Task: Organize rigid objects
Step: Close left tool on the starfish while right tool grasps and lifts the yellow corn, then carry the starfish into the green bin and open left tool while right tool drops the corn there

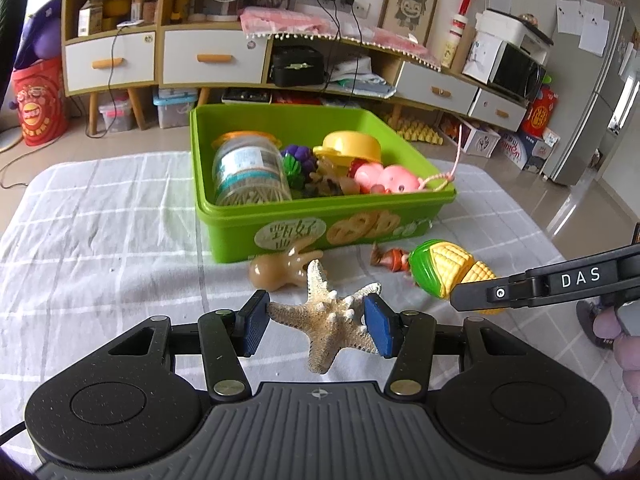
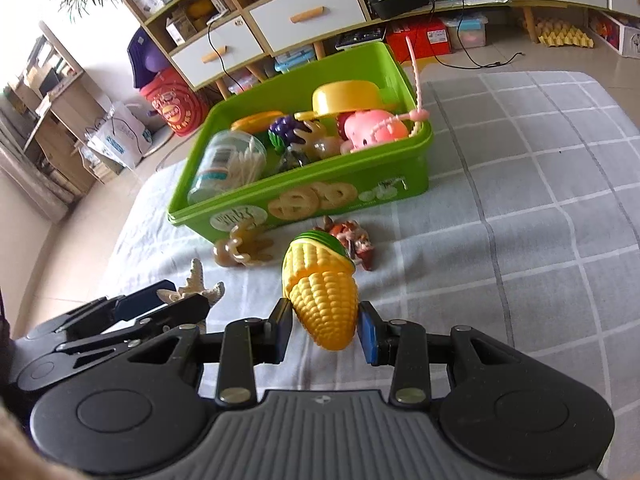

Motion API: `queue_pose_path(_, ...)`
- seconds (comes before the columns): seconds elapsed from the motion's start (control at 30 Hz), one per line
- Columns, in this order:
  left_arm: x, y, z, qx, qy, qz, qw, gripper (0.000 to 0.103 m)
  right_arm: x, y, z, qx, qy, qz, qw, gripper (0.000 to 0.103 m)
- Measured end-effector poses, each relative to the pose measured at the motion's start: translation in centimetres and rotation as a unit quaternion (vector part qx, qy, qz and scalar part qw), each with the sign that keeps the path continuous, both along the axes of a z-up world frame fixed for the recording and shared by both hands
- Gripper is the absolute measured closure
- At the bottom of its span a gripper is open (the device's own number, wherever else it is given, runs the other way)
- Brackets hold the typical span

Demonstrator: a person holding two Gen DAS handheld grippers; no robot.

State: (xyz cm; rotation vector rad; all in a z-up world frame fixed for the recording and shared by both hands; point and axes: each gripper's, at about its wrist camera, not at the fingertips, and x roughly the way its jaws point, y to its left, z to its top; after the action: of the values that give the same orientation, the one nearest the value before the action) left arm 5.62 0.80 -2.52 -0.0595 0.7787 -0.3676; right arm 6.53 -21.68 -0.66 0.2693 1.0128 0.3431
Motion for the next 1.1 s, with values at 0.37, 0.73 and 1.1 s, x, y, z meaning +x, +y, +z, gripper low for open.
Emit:
queue_pose_path(0.37,1.1,0.5,1.7,-0.026,-0.025,0.019,0.9992,0.046,1.1,-1.1,1.9,0.038,-0.022,-0.029,0.999,0.071)
queue_pose_path(0.73,4.4,-1.1,3.1,-0.036,-0.053,0.012,0.9979,0.046,4.2,-2.2,2.6,0.124,-0.042,-0.077,0.988,0.071)
queue_pose_path(1.1,7.9,-3.2,1.3,-0.028,-0.050,0.004,0.9984,0.046,6.8,-1.8,1.3,0.163,-0.043,-0.124,0.978,0.071)
